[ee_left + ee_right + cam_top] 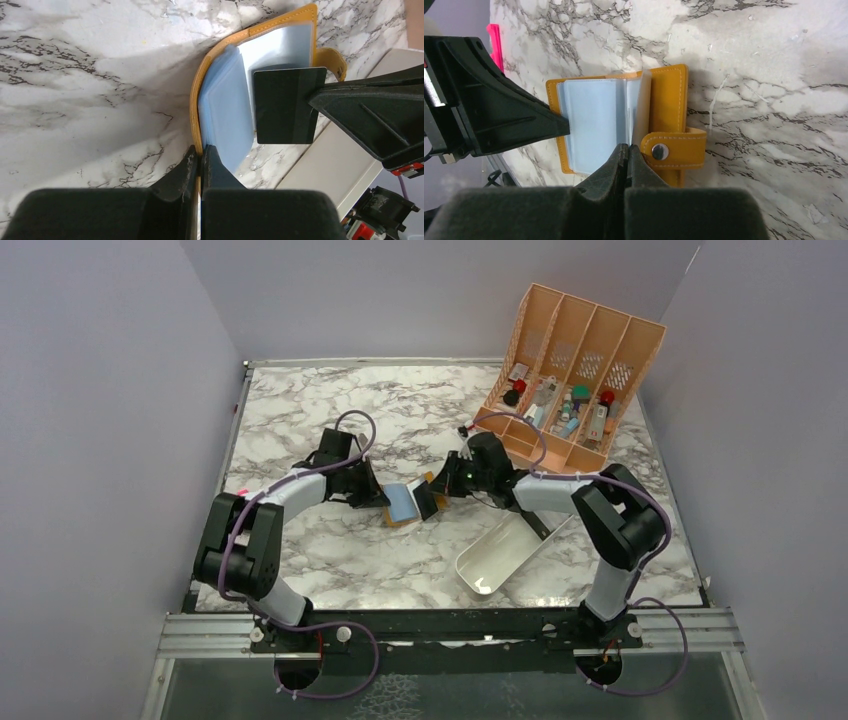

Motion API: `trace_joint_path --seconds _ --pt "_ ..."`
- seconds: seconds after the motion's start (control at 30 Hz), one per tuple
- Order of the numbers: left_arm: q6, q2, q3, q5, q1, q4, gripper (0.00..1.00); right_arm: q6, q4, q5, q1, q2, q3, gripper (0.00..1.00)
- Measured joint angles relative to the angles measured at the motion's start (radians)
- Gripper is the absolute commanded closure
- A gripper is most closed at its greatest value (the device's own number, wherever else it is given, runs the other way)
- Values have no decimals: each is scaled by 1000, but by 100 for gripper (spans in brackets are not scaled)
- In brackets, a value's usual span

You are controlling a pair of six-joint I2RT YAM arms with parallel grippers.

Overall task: Put the credit cards into the card holder
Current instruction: Insert the credit card into the card holder.

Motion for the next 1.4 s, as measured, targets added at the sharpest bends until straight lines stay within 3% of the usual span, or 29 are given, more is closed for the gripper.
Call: trace_joint_path --seconds 0.13,0.2,0.3,0.47,0.8,1.0,1.4 --pt "46 43 37 25 5 -43 100 19 36 -16 0 18 0 99" --pt "63 51 40 36 5 -55 91 28 52 -18 0 20 0 99" --pt "88 62 40 45 5 -82 67 46 94 -18 0 20 -5 99" --pt "95 63 40 27 5 -124 59 72 161 -18 0 24 -38 99" --pt "45 16 35 21 12 -78 73 112 229 -17 0 46 -76 99" --pt "30 29 22 -1 13 -71 90 112 264 -14 0 50 -89 99" --pt "26 38 22 -79 13 -73 90 115 322 40 0 49 -148 99"
